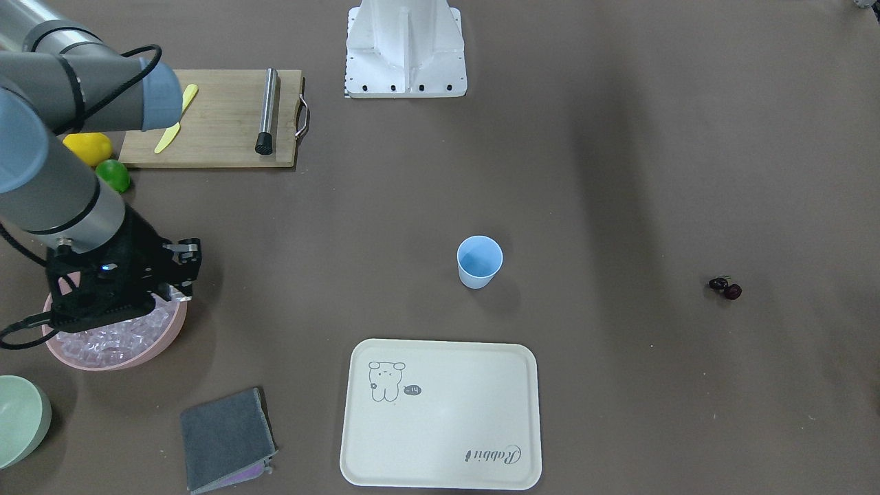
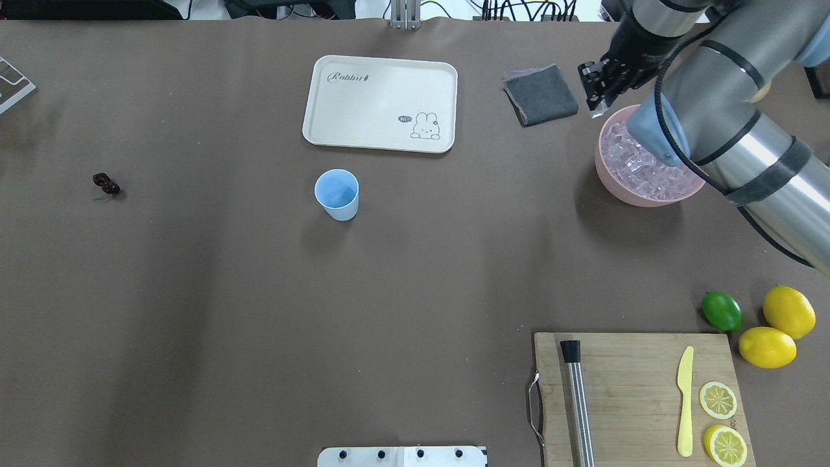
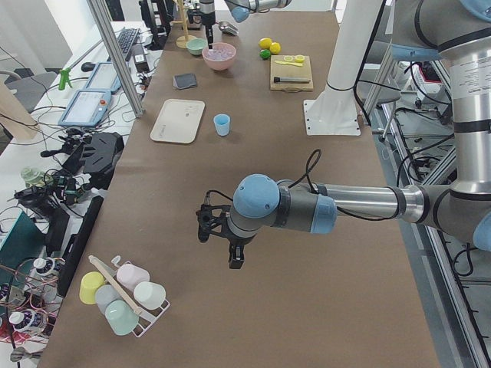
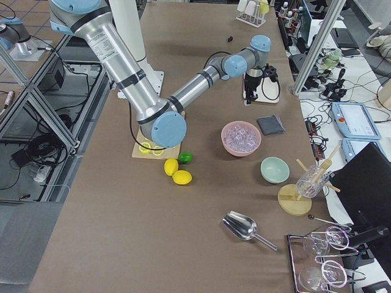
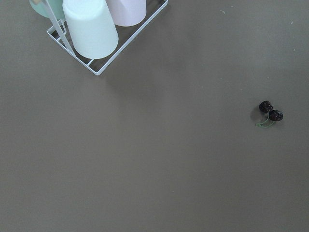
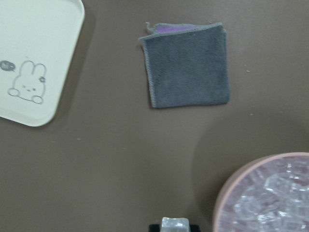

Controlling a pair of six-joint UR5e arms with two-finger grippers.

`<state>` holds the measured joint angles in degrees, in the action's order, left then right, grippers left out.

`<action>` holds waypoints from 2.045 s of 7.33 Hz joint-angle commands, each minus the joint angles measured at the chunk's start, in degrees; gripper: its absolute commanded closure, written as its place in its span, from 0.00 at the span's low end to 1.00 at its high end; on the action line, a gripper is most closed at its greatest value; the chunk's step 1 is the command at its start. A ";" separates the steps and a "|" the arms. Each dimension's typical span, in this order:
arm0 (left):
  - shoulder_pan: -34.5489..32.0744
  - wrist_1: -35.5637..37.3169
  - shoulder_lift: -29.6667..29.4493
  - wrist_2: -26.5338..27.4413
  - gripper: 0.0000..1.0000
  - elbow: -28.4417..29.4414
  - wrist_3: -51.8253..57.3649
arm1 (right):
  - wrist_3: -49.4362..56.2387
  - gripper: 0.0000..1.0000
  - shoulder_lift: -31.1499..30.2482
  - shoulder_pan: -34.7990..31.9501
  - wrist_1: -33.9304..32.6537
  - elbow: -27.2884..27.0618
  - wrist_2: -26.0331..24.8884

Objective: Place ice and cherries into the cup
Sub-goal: 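Carry the ice cube to the light-blue cup with the right gripper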

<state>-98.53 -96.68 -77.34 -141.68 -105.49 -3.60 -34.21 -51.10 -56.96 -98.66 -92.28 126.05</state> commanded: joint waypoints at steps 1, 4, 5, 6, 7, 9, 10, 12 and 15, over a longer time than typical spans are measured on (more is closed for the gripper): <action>0.00 -0.09 -0.10 0.09 0.02 0.20 0.00 | -13.72 0.79 7.30 6.04 -0.57 0.43 -1.76; 0.00 -0.09 -0.10 0.09 0.02 0.20 0.00 | -26.22 0.79 18.79 13.34 -0.57 8.39 -7.83; 0.00 -0.09 -0.10 0.09 0.02 0.29 0.00 | -29.74 0.79 22.23 15.54 0.13 11.82 -10.80; 0.00 -0.09 -0.10 0.09 0.02 0.37 0.00 | -31.86 0.78 23.31 16.08 2.57 12.64 -11.26; 0.00 -0.18 -0.01 0.00 0.02 0.20 0.00 | -34.41 0.78 24.19 16.96 6.42 15.70 -11.62; 0.00 -0.18 -0.01 0.09 0.02 0.29 0.00 | -35.84 0.75 24.64 19.15 12.06 19.40 -13.37; 0.00 -0.18 -0.10 0.09 0.02 0.37 0.00 | -37.75 0.75 24.73 20.90 13.56 19.77 -15.90; 0.00 -0.18 -0.18 0.09 0.02 0.81 0.00 | -38.48 0.74 24.82 23.29 13.93 20.03 -18.73; 0.00 -0.18 -0.01 0.09 0.02 0.81 0.00 | -38.74 0.61 24.82 25.49 17.45 22.14 -22.33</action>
<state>-98.53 -96.86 -77.37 -141.59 -104.74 -3.60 -72.91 -26.25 -32.35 -82.14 -70.83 104.83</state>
